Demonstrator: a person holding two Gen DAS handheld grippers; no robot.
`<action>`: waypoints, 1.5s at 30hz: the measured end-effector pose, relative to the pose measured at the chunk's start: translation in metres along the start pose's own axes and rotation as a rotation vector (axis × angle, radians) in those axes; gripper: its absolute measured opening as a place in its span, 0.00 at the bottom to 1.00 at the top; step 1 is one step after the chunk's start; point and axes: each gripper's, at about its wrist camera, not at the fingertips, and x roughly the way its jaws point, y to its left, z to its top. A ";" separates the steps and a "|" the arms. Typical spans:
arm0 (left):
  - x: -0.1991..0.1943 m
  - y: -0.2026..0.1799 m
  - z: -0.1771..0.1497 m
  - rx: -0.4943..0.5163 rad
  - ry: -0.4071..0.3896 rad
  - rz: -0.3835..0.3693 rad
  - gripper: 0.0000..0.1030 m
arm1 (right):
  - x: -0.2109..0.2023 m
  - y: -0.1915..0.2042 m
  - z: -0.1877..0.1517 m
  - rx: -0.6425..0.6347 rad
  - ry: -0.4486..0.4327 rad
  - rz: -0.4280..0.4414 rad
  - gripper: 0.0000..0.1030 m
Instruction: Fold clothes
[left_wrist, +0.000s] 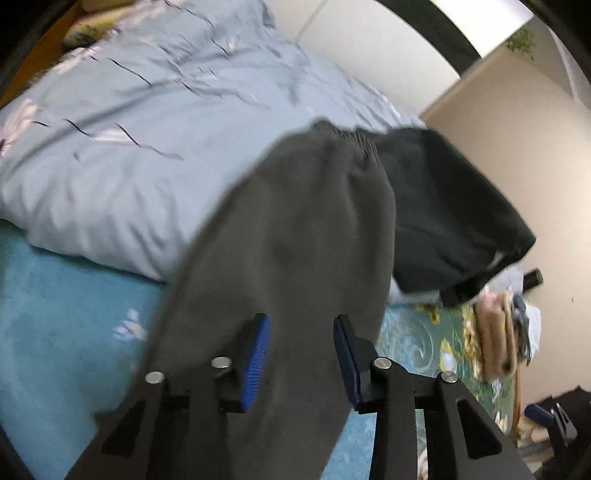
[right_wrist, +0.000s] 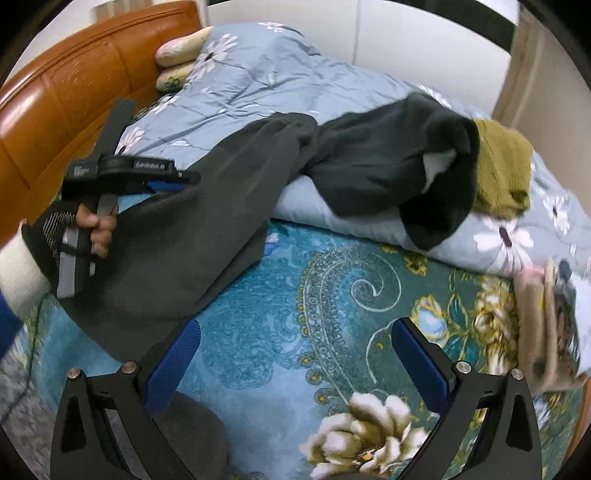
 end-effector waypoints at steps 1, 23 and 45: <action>0.002 -0.004 -0.003 0.020 0.007 0.036 0.03 | 0.000 -0.002 0.000 0.016 0.002 0.016 1.00; -0.017 -0.022 -0.023 0.092 -0.031 0.304 0.40 | -0.035 -0.042 -0.028 0.104 -0.056 0.021 1.00; -0.181 -0.267 -0.115 0.643 -0.313 -0.310 0.09 | -0.101 -0.128 -0.044 0.474 -0.277 0.200 1.00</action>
